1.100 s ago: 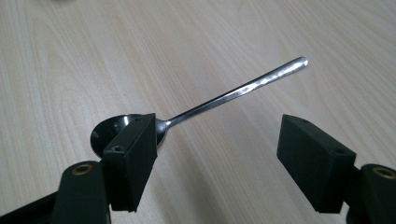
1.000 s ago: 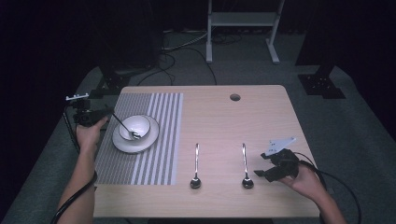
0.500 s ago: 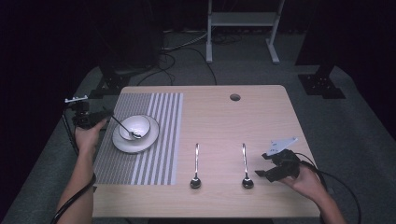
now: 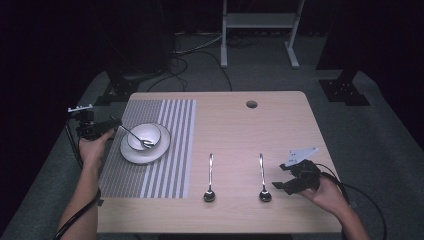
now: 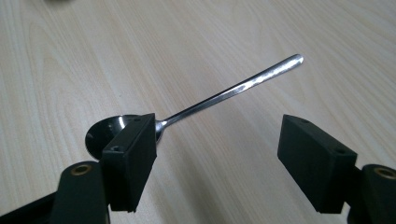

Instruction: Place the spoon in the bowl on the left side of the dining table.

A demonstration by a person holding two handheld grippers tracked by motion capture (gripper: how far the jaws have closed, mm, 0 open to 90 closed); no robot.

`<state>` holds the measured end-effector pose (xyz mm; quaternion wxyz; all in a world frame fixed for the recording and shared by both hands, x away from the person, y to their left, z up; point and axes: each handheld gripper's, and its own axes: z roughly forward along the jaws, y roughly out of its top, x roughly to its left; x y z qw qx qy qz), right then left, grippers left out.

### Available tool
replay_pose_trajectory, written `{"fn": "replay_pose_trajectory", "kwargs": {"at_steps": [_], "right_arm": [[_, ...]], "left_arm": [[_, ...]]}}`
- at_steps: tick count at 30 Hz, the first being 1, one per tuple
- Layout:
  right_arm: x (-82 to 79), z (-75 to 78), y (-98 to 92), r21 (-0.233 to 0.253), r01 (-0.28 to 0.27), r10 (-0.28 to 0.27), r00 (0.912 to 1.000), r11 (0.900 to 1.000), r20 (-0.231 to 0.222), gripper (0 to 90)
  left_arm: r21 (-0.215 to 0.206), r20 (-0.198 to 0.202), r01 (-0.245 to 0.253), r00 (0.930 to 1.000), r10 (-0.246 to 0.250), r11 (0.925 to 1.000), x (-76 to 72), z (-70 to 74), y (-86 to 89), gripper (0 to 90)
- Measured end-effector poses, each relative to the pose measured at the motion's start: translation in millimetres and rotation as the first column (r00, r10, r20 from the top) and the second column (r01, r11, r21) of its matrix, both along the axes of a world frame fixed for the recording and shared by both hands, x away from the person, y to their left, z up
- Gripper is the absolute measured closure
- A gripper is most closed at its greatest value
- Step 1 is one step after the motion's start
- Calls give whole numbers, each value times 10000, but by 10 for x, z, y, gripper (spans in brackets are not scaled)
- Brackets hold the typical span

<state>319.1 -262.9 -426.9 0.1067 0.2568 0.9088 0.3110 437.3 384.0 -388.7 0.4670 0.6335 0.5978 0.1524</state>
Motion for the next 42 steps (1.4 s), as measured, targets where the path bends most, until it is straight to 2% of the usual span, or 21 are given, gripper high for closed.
{"fn": "replay_pose_trajectory", "kwargs": {"at_steps": [13, 24, 26, 42], "right_arm": [[6, 17, -43, 42, 180, -180, 9998, 9998, 60, 261], [3, 15, -66, 75, 246, -246, 9997, 9997, 64, 261], [2, 22, -71, 89, 279, -280, 9996, 9996, 73, 261], [2, 8, -88, 131, 358, -359, 9993, 9993, 50, 260]], "left_arm": [[-81, 103, 104, 9999, -104, 9999, -162, -45, 15, 512], [213, 78, 373, 9993, -375, 9991, -294, -57, -19, 424], [135, 122, 395, 9991, -396, 9991, -322, -54, -26, 405], [479, 307, 1180, 9924, -1195, 9919, -513, -71, -212, 335]]}}
